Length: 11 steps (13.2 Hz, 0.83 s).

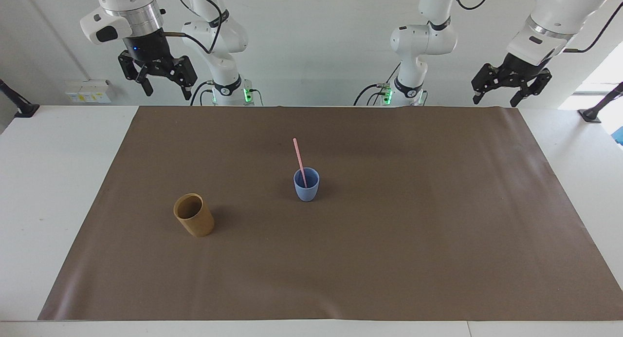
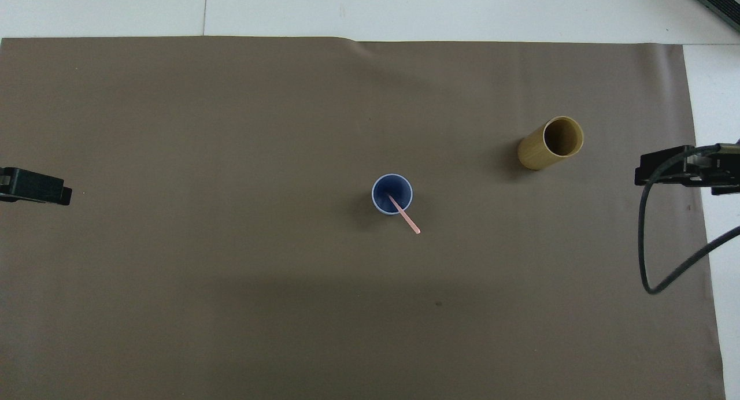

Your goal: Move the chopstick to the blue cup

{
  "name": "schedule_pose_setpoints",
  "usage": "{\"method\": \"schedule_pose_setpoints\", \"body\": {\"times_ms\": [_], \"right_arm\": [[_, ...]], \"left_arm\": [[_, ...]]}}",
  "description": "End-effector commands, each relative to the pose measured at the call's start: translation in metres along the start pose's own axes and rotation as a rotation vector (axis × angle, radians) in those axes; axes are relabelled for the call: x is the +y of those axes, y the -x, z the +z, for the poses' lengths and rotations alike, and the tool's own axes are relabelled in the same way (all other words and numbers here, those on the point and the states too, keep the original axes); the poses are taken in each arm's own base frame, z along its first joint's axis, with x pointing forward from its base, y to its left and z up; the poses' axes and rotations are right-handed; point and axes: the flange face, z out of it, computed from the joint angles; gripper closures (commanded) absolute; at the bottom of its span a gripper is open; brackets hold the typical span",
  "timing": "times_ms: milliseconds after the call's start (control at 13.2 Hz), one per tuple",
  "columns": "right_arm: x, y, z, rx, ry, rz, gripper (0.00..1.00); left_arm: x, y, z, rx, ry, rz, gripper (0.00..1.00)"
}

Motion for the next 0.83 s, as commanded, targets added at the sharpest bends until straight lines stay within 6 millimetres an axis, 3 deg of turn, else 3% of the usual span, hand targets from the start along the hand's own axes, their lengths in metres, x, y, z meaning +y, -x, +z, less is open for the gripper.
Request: {"method": "schedule_pose_setpoints", "body": {"times_ms": [0, 76, 757], "right_arm": [[0.0016, 0.0029, 0.0014, -0.021, -0.010, -0.020, 0.00], [-0.0059, 0.0061, 0.0002, -0.020, -0.011, -0.031, 0.00], [-0.0028, 0.0090, 0.0044, -0.038, -0.039, -0.017, 0.00]], "left_arm": [[-0.0029, 0.0070, -0.0043, -0.002, -0.012, 0.003, 0.00], [-0.0029, 0.0070, -0.0043, -0.002, -0.012, 0.001, 0.00], [-0.0029, 0.0070, -0.0043, -0.002, -0.012, 0.003, 0.00]]}}
